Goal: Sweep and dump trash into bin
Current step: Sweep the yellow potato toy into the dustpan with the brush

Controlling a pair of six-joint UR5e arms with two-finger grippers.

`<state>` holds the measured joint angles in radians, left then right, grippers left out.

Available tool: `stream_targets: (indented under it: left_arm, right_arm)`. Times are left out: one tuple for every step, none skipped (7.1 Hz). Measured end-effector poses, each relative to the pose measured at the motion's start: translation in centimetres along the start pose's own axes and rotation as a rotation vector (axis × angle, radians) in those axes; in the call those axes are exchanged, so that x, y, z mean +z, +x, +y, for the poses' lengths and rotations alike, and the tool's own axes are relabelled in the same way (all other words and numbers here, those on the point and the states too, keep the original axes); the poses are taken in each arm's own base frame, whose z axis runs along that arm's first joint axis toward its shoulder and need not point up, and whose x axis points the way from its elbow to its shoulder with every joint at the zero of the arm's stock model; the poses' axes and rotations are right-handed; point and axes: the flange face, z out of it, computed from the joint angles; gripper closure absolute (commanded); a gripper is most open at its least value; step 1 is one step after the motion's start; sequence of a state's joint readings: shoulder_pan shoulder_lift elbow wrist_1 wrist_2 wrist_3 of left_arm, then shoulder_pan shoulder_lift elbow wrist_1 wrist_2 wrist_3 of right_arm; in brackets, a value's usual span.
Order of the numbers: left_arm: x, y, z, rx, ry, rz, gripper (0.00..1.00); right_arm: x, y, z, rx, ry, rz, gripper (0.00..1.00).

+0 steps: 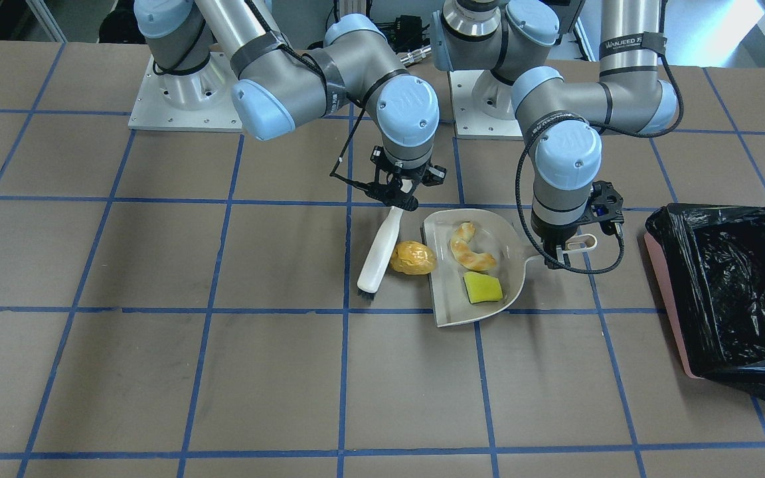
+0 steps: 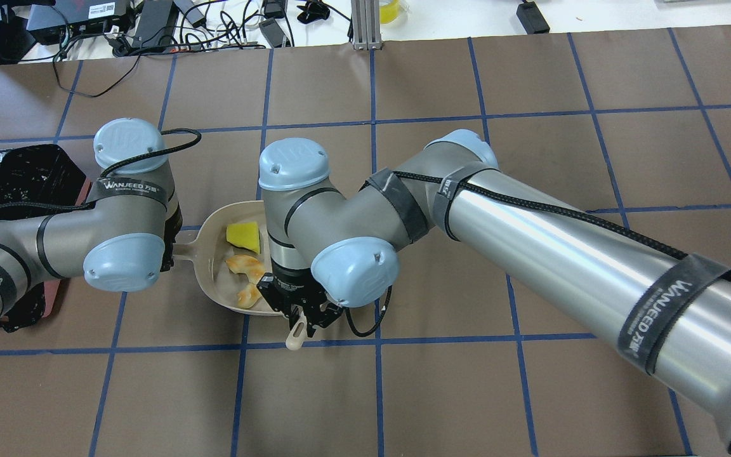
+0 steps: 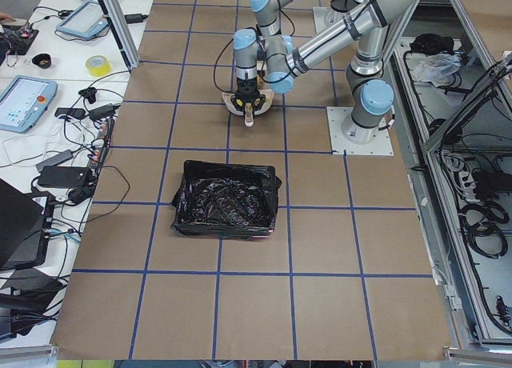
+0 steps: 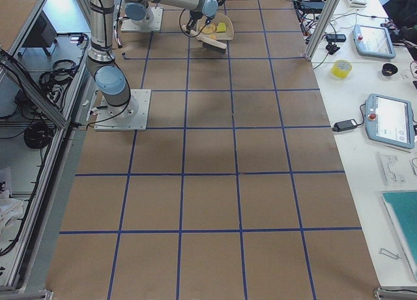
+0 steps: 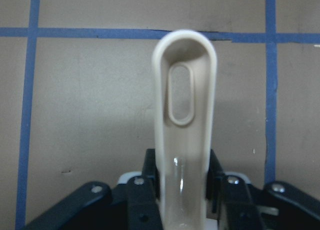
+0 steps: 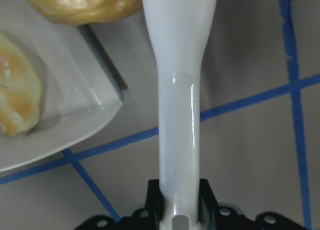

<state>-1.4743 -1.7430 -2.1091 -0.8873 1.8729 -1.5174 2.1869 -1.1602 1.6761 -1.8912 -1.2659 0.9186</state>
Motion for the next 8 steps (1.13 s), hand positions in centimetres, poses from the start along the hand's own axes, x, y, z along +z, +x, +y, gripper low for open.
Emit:
stream_targets:
  left_arm:
    - [0.2, 0.0, 0.1, -0.002, 0.000, -0.004, 1.00]
    - [0.4, 0.1, 0.2, -0.002, 0.000, -0.006, 1.00]
    - [0.5, 0.2, 0.2, -0.003, 0.000, -0.005, 1.00]
    - [0.5, 0.3, 0.2, -0.004, -0.001, -0.004, 1.00]
    - [0.4, 0.3, 0.2, -0.005, -0.003, -0.002, 1.00]
    - [0.3, 0.4, 0.2, -0.006, -0.005, 0.001, 1.00]
    - [0.0, 0.6, 0.1, -0.010, -0.010, 0.010, 1.00]
    - [-0.4, 0.9, 0.1, -0.018, -0.023, 0.022, 1.00]
  right_arm:
    - [0.4, -1.2, -0.6, -0.084, 0.033, -0.040, 0.93]
    - [0.4, -2.4, -1.3, -0.163, 0.056, -0.064, 0.93]
    - [0.2, -3.7, -2.0, -0.208, 0.070, -0.074, 0.93]
    - [-0.1, -4.7, -2.5, -0.229, 0.072, -0.069, 0.92]
    - [-0.7, -4.8, -2.5, -0.243, 0.074, -0.050, 0.91]
    - [-1.9, -4.4, -2.4, -0.261, 0.086, -0.025, 0.91]
    - [-3.4, -3.4, -2.3, -0.290, 0.092, 0.014, 0.91]
    - [-5.2, -2.1, -2.6, -0.316, 0.102, 0.047, 0.91]
